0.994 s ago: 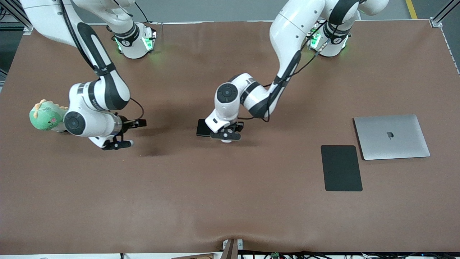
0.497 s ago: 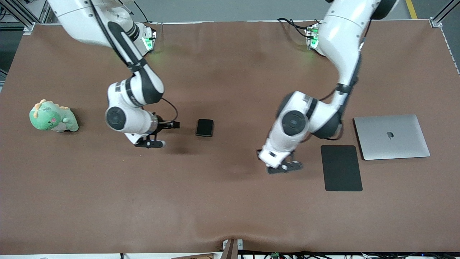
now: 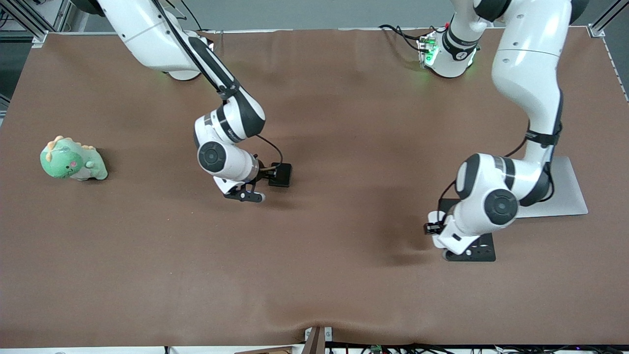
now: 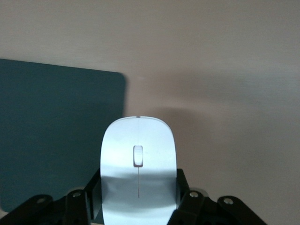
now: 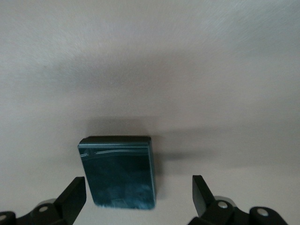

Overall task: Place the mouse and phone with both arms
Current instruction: 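Carry the mouse onto the mouse pad while the right gripper grasps the phone, then release the mouse on the pad while the right gripper carries the phone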

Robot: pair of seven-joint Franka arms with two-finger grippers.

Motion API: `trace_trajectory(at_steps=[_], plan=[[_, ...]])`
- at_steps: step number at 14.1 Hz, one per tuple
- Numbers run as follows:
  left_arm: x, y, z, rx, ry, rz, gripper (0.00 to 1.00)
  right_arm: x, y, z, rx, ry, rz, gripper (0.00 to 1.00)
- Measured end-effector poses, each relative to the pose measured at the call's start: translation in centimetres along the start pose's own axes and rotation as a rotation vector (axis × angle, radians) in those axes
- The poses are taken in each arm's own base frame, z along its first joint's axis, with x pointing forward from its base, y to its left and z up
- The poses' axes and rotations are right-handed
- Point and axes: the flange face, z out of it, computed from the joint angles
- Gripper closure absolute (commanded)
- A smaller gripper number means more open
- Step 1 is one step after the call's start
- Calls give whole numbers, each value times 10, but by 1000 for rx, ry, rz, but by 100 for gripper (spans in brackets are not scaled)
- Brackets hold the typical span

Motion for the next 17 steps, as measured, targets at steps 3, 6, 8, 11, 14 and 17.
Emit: trace_trajectory(at_steps=[3,6,8,11,14,17], plan=[[11,-61,6,-2,-14,30,100,-3,-9,27,7,2,19,0],[13,-94,21,-2,-40,55,100,-8,-21,30,20,2,37,0],[6,-95,39,1,-73,71,100,-8,-24,27,26,6,41,0],[0,-104,58,1,-106,108,98,-9,-26,28,20,3,34,0],[2,-116,58,-4,-99,140,0,-10,-25,34,2,2,17,0],[3,-117,57,-6,-91,149,0,-10,-23,42,-25,5,21,53]])
